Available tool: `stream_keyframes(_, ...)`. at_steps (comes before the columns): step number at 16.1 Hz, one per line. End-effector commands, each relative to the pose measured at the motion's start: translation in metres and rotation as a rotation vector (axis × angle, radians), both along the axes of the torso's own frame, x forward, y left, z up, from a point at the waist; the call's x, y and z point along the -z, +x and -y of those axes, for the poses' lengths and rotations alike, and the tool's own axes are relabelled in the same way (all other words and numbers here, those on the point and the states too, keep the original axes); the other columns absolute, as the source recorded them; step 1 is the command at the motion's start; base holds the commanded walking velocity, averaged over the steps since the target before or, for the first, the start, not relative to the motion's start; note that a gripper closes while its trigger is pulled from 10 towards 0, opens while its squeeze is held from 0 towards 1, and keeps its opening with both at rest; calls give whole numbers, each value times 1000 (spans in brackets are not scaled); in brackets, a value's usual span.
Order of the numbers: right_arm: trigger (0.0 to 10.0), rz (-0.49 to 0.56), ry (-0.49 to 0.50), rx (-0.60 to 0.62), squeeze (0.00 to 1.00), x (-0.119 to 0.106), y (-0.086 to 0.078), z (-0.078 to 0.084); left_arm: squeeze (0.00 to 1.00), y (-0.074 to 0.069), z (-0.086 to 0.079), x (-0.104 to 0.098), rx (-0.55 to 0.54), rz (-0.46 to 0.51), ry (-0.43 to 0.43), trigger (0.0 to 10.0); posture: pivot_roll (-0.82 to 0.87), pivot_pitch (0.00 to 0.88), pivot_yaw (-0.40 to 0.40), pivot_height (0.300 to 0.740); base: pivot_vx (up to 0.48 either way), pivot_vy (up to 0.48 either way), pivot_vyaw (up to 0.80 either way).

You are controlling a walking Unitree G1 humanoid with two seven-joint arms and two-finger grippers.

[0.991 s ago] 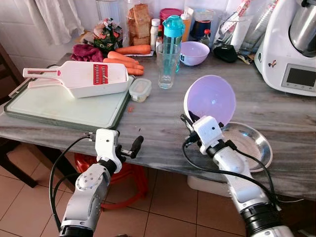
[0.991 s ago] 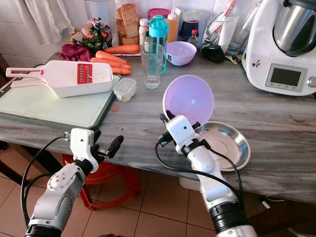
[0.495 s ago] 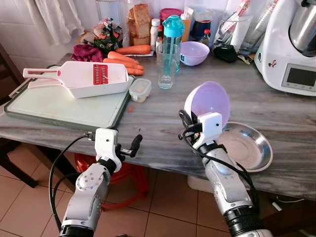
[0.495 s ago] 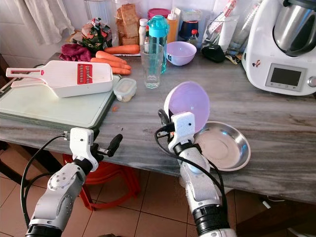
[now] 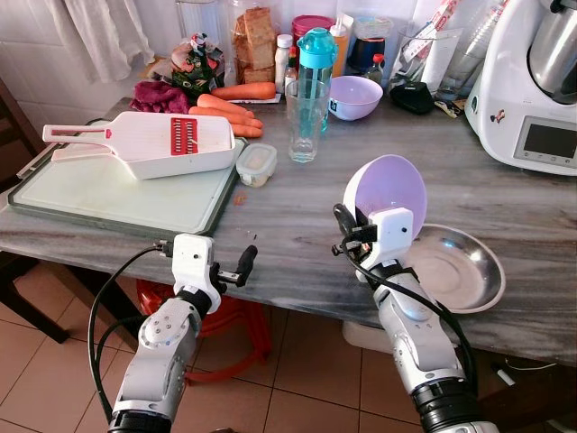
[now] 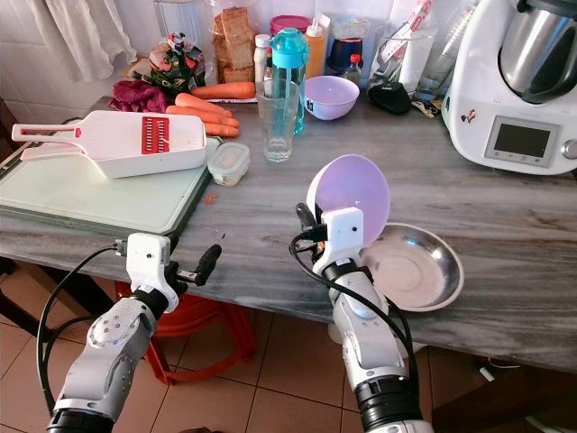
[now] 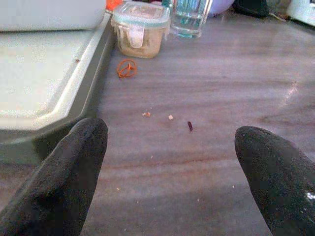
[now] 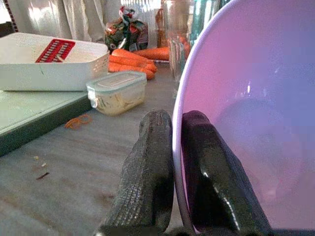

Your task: Setting the table

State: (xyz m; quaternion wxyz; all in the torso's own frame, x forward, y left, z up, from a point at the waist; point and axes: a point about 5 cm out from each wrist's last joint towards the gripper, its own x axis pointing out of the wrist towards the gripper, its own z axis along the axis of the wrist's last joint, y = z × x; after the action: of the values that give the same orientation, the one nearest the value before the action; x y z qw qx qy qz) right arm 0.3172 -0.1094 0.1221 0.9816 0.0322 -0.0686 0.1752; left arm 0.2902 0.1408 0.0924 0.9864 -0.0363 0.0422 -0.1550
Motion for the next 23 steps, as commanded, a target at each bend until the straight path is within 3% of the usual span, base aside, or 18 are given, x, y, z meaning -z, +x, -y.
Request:
stream_keyframes(1, 10000, -24, 9, -6, 1000, 3, 0, 0, 0, 1, 1, 1, -5, -3, 10, 10000, 47, 59, 21, 740, 0, 0, 0)
stream_keyframes(6, 10000, 48, 20, 5, 1000, -15, 0, -2, 0, 2, -1, 0, -25, 9, 7, 10000, 47, 59, 18, 740, 0, 0, 0)
stream_keyframes(7, 10000, 69, 9, 14, 953, -19, -1, 0, 0, 2, -1, -1, -30, 14, 9, 10000, 47, 59, 18, 740, 0, 0, 0)
stream_keyframes(8, 10000, 94, -4, 29, 529, -25, -1, 2, 0, 3, -3, -1, -40, 19, 14, 10000, 47, 59, 18, 740, 0, 0, 0)
stream_keyframes(9, 10000, 119, -4, 52, 0, -32, -3, 6, 0, 4, -5, -2, -60, 31, 24, 10000, 42, 60, 17, 740, 0, 0, 0)
stream_keyframes(14, 10000, 162, -40, 77, 0, -40, -18, 13, 0, 2, -19, -9, -140, 102, 71, 10000, 40, 63, 12, 740, 0, 0, 0)
stream_keyframes(17, 10000, 155, -65, 85, 0, -39, -30, 17, 0, -6, -29, -11, -210, 146, 146, 10000, 37, 65, 12, 740, 0, 0, 0)
stream_keyframes(23, 10000, 120, -79, 86, 0, -36, -33, 17, 0, -13, -27, -5, -231, 144, 162, 10000, 36, 64, 9, 740, 0, 0, 87)
